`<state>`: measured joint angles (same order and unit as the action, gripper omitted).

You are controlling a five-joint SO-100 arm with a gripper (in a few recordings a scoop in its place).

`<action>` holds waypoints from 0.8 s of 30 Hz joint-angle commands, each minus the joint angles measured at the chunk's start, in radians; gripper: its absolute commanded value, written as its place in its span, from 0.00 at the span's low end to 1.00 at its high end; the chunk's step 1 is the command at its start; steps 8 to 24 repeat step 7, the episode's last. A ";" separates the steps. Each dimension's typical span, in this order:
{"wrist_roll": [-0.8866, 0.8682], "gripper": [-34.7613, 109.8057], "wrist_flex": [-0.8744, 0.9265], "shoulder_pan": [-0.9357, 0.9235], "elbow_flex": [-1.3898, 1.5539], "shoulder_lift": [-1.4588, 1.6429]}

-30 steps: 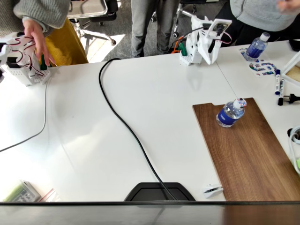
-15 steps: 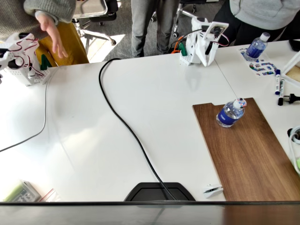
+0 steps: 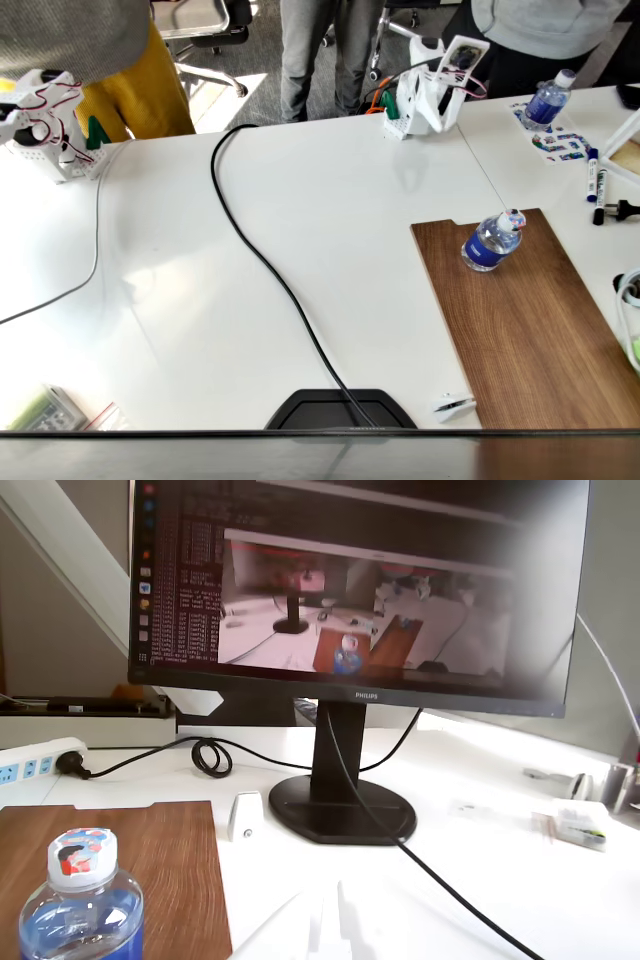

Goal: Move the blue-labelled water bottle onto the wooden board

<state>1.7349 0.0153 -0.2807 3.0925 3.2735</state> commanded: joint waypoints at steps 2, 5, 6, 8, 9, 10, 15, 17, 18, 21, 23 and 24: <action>0.017 0.24 -0.120 -0.009 0.012 0.023; 0.009 0.24 -0.210 -0.008 0.012 0.023; 0.009 0.24 -0.235 -0.008 0.012 0.023; 0.009 0.24 -0.252 -0.008 0.012 0.023; 0.009 0.24 -0.252 -0.008 0.012 0.023; 0.009 0.24 -0.252 -0.008 0.012 0.023; 0.009 0.24 -0.252 -0.008 0.012 0.023; 0.009 0.24 -0.252 -0.008 0.012 0.023; 0.009 0.24 -0.252 -0.008 0.012 0.023; 0.009 0.24 -0.252 -0.008 0.012 0.023; 0.009 0.24 -0.252 -0.008 0.012 0.023; 0.009 0.24 -0.252 -0.008 0.012 0.023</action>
